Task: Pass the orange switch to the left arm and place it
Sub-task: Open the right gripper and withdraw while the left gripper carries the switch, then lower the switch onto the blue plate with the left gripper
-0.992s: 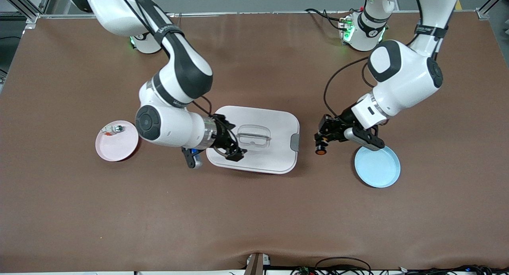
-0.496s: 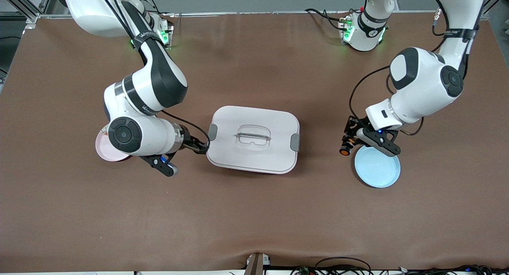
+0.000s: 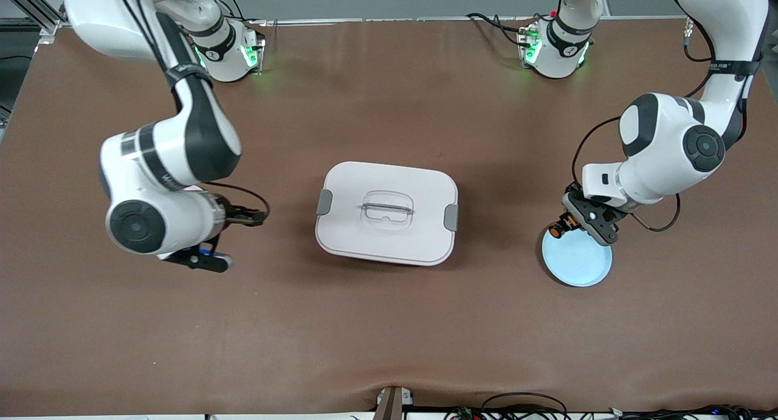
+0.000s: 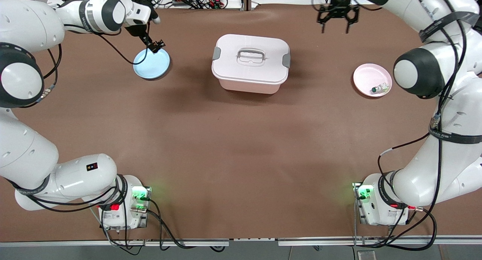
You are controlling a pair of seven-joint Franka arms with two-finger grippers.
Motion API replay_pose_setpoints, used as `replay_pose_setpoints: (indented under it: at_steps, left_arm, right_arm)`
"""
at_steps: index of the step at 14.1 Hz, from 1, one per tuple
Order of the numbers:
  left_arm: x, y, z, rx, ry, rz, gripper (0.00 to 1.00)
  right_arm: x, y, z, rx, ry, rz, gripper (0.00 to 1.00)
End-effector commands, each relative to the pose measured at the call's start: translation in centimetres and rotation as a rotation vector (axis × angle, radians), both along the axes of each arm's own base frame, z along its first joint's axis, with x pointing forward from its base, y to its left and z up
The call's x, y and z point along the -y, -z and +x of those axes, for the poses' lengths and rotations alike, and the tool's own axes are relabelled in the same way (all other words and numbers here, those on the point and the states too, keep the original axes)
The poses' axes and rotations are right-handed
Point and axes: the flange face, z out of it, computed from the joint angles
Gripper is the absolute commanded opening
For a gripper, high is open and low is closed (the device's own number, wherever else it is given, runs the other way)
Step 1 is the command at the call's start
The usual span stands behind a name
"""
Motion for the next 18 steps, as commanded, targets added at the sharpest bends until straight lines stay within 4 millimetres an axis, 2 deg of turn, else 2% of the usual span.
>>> replay_pose_setpoints:
  at_steps: [1, 5, 7, 9, 11, 13, 15, 18]
  left_arm:
    - [-1.4, 0.6, 0.3, 0.012, 0.163, 0.07, 0.0]
    - [-4.2, 2.5, 0.9, 0.023, 0.344, 0.118, 0.0]
    - [-4.5, 3.7, 1.3, 0.042, 0.444, 0.137, 0.0]
    - [-5.2, 5.3, 1.6, 0.059, 0.516, 0.137, 0.0]
    - [-5.2, 7.5, 2.0, 0.085, 0.594, 0.118, 0.0]
    - [-5.8, 9.5, 2.2, 0.1, 0.643, 0.098, 0.0]
    - [-6.1, 10.6, 2.3, 0.115, 0.704, 0.118, 0.0]
    - [-6.6, 11.8, 2.3, 0.119, 0.745, 0.144, 0.0]
  right_arm:
    - [4.8, -2.6, -0.3, -0.018, -0.085, 0.023, 1.0]
    - [12.5, -5.3, -0.5, -0.034, -0.149, 0.09, 1.0]
    - [14.6, -6.7, -1.0, -0.027, -0.124, 0.076, 1.0]
    - [15.7, -8.3, -1.6, -0.021, -0.112, 0.066, 1.0]
    - [16.6, -10.6, -2.5, -0.005, -0.096, 0.063, 1.0]
    - [16.7, -13.0, -3.6, 0.015, -0.094, 0.063, 1.0]
    - [16.6, -13.8, -3.8, 0.027, -0.096, 0.06, 1.0]
    - [16.9, -13.8, -4.2, 0.016, -0.092, 0.055, 1.0]
